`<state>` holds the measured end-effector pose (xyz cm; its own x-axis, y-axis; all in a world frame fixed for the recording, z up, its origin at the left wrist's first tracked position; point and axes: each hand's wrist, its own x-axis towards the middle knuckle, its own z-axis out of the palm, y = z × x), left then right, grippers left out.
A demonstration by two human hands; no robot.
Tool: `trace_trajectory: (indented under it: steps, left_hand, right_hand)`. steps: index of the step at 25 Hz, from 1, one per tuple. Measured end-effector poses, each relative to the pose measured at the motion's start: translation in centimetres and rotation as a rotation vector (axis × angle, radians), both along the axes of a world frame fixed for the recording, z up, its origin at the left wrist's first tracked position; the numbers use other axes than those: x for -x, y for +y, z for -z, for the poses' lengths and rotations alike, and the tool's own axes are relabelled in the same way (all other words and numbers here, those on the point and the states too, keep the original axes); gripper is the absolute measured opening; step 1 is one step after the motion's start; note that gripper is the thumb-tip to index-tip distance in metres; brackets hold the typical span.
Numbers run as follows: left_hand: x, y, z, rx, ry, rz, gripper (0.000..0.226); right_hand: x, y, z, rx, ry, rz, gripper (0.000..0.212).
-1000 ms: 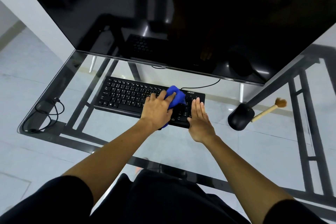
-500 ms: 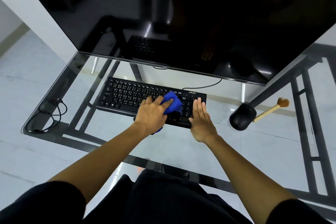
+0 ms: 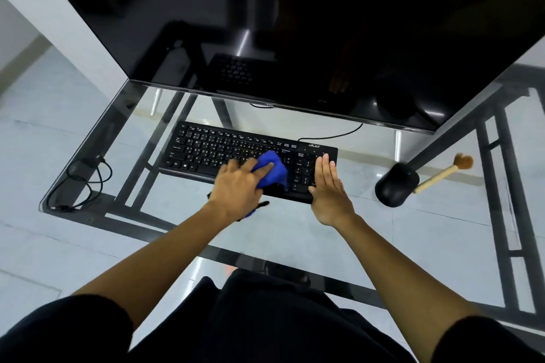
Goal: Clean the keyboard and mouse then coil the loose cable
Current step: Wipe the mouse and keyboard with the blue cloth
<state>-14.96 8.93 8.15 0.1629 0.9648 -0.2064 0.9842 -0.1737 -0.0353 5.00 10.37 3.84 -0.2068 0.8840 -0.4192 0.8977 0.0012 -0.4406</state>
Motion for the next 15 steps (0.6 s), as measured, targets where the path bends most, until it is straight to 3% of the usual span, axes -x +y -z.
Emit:
trace_trajectory:
  steps: [4, 10, 15]
  left_hand:
    - [-0.8, 1.6, -0.2, -0.026, -0.027, -0.135, 0.059]
    - [-1.9, -1.1, 0.5, -0.015, 0.014, 0.064, 0.06]
    - [1.6, 0.4, -0.1, -0.045, 0.062, -0.031, 0.059]
  right_hand:
    - [0.1, -0.1, 0.1, -0.012, -0.001, -0.005, 0.064]
    - [0.0, 0.0, -0.2, 0.006, -0.004, -0.002, 0.065]
    - [-0.1, 0.1, -0.2, 0.013, -0.01, -0.015, 0.064]
